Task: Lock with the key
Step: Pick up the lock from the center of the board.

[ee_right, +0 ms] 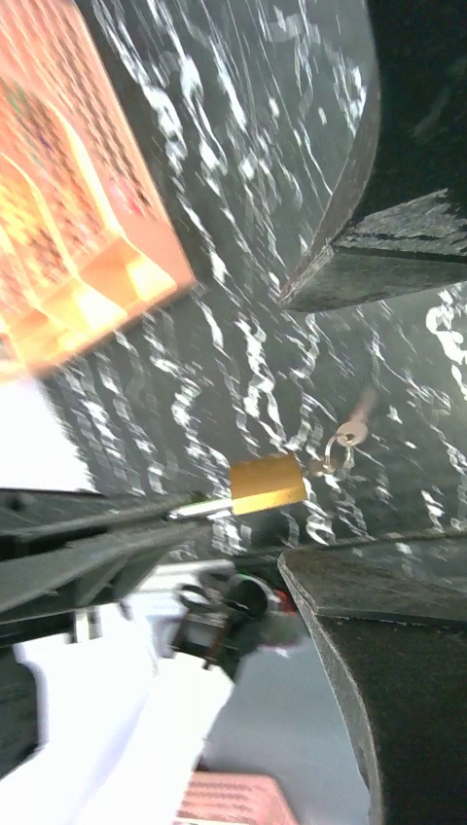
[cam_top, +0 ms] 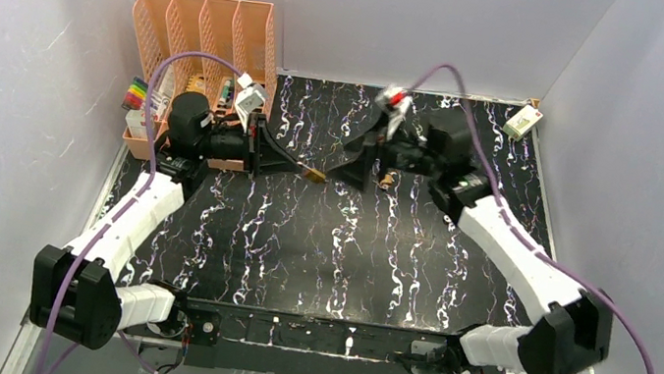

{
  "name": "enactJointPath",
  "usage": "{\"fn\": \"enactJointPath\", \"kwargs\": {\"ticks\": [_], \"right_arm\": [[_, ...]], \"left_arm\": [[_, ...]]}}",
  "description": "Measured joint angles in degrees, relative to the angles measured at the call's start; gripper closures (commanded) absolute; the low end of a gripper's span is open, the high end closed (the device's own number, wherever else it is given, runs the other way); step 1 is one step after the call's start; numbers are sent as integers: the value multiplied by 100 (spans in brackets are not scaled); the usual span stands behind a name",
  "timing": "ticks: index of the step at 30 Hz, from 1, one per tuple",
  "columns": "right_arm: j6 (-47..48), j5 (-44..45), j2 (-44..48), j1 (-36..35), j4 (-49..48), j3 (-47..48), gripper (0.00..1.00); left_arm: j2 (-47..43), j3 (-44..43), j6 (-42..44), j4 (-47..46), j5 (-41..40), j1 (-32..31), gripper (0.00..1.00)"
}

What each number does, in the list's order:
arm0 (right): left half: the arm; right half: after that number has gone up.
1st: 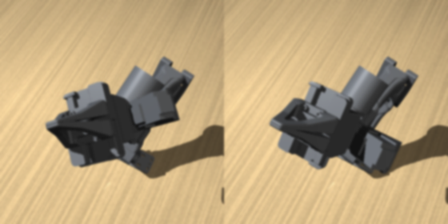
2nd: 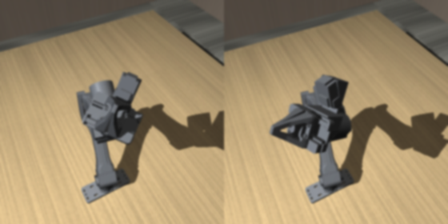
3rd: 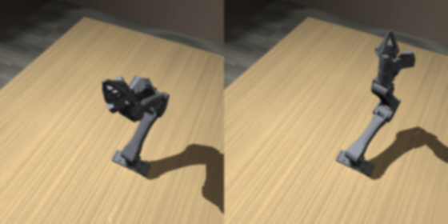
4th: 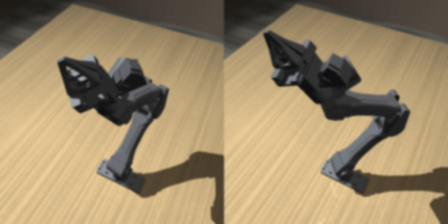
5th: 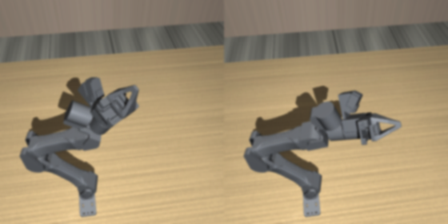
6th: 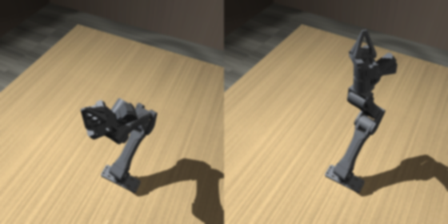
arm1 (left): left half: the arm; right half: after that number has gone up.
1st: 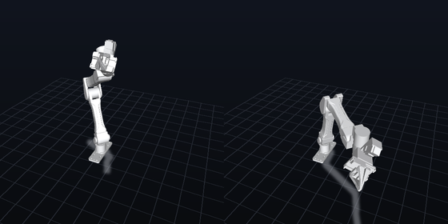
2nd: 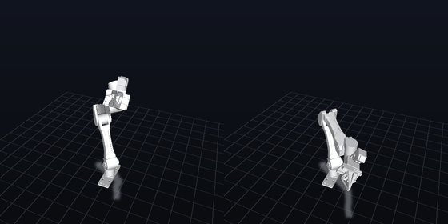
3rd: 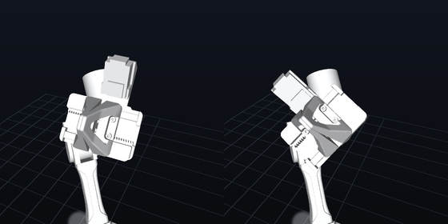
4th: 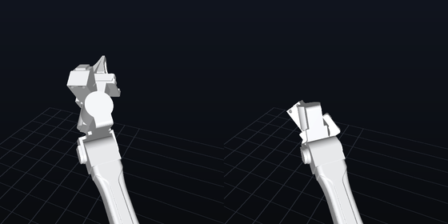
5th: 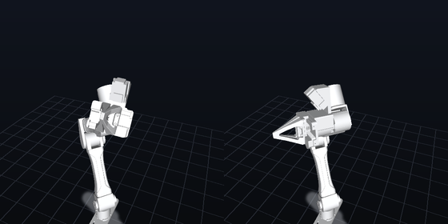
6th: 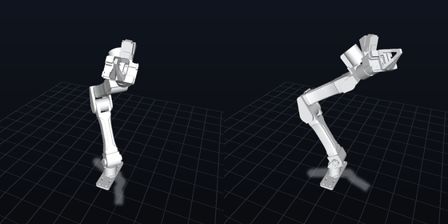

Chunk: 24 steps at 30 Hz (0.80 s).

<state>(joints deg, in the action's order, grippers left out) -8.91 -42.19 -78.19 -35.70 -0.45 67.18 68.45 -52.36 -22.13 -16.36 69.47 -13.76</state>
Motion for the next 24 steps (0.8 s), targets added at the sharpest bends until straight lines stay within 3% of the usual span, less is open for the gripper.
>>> {"fn": "enactJointPath", "kwargs": {"ticks": [4, 11, 24], "right_arm": [[-492, -157, 1099, 896, -1449, -492, 2], [-1364, -949, 704, 922, -4273, -1626, 3], [-1934, -1325, -177, 651, -6273, -1593, 21]], "left_arm": [[-66, 264, -929, -1729, -531, -4, 100], [-61, 409, -1515, -2846, -1132, -4, 100], [37, 409, -2087, -3746, -1335, -4, 100]]}}
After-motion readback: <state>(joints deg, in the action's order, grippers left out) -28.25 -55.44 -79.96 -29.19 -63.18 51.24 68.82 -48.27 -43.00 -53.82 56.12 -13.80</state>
